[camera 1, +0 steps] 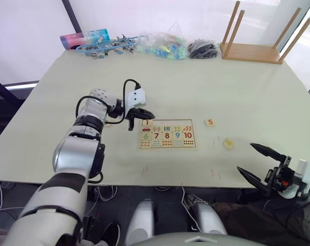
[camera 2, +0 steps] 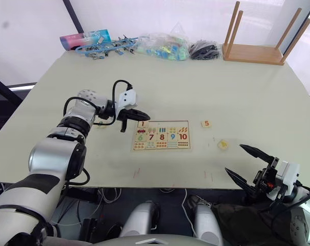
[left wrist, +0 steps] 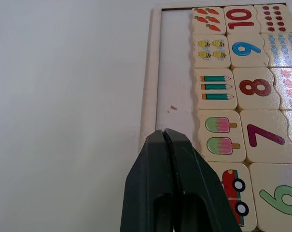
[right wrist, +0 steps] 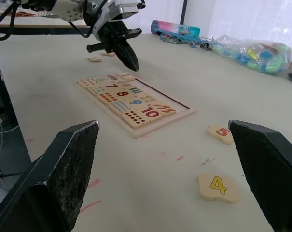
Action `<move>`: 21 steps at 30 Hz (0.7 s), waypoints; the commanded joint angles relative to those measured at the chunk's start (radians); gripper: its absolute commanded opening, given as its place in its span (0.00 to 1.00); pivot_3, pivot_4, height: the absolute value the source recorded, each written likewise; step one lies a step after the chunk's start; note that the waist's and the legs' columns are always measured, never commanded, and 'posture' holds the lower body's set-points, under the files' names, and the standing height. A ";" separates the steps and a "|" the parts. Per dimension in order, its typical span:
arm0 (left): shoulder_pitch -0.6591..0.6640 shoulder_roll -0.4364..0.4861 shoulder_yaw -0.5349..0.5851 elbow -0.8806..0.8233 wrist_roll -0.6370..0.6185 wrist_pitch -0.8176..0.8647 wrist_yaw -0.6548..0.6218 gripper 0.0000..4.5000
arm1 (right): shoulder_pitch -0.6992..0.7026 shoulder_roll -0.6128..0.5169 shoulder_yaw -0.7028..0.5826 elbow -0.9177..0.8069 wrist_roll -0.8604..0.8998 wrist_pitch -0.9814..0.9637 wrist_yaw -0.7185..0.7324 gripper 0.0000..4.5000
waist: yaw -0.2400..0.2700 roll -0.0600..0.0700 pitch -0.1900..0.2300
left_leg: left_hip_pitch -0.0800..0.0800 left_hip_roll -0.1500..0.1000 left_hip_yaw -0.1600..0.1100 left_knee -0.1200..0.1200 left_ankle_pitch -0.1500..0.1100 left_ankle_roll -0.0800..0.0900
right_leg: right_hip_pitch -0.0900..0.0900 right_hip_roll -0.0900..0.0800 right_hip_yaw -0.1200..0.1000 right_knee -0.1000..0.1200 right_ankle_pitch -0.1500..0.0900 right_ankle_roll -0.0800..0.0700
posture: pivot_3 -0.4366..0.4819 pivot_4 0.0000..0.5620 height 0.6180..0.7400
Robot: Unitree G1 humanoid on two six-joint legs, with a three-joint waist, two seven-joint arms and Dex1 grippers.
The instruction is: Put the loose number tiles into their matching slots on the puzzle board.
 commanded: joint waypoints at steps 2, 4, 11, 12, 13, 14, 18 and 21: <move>-0.002 -0.007 -0.009 -0.006 0.011 -0.013 -0.005 0.01 | 0.000 -0.001 -0.007 -0.032 0.009 -0.024 -0.003 1.00 | 0.001 0.000 0.000 | 0.000 0.000 0.000 0.000 0.000 0.000 | 0.000 0.000 0.000 0.000 0.000 0.000 | 0.48 0.27 1.00; 0.001 -0.008 -0.013 -0.006 0.018 -0.014 -0.007 0.01 | -0.001 -0.001 -0.005 -0.031 0.008 -0.025 -0.003 1.00 | 0.001 0.000 0.000 | 0.000 0.000 0.000 0.000 0.000 0.000 | 0.000 0.000 0.000 0.000 0.000 0.000 | 0.48 0.27 1.00; 0.018 -0.003 -0.032 -0.004 0.047 -0.014 0.020 0.01 | -0.002 -0.001 -0.003 -0.029 0.005 -0.028 -0.004 1.00 | 0.000 0.000 0.000 | 0.000 0.000 0.000 0.000 0.000 0.000 | 0.000 0.000 0.000 0.000 0.000 0.000 | 0.48 0.27 1.00; 0.018 -0.002 -0.031 -0.003 0.048 -0.012 0.024 0.01 | -0.001 -0.001 -0.003 -0.029 0.005 -0.029 -0.004 1.00 | 0.000 0.000 0.000 | 0.000 0.000 0.000 0.000 0.000 0.000 | 0.000 0.000 0.000 0.000 0.000 0.000 | 0.48 0.27 1.00; 0.020 0.000 -0.031 -0.003 0.049 -0.010 0.029 0.01 | -0.001 -0.001 -0.003 -0.029 0.005 -0.029 -0.003 1.00 | 0.000 0.000 0.000 | 0.000 0.000 0.000 0.000 0.000 0.000 | 0.000 0.000 0.000 0.000 0.000 0.000 | 0.48 0.27 1.00; 0.022 0.001 -0.031 -0.002 0.049 -0.009 0.031 0.01 | -0.001 -0.001 -0.003 -0.028 0.005 -0.029 -0.003 1.00 | 0.000 0.000 0.000 | 0.000 0.000 0.000 0.001 0.000 0.000 | 0.000 0.000 0.000 0.000 0.000 0.000 | 0.48 0.27 1.00; 0.044 0.003 -0.032 -0.001 0.050 -0.008 0.034 0.01 | -0.006 -0.005 -0.003 -0.021 0.004 -0.031 0.002 1.00 | 0.000 0.000 0.000 | 0.000 0.000 0.000 0.000 0.000 0.000 | 0.000 0.000 0.000 0.000 0.000 0.000 | 0.48 0.27 1.00; 0.052 -0.002 -0.021 -0.003 0.034 -0.006 0.023 0.01 | -0.011 -0.007 -0.003 -0.017 0.005 -0.030 0.004 1.00 | 0.000 0.000 0.000 | 0.000 0.000 0.000 0.001 0.000 0.000 | 0.000 0.000 0.000 0.000 0.000 0.000 | 0.48 0.27 1.00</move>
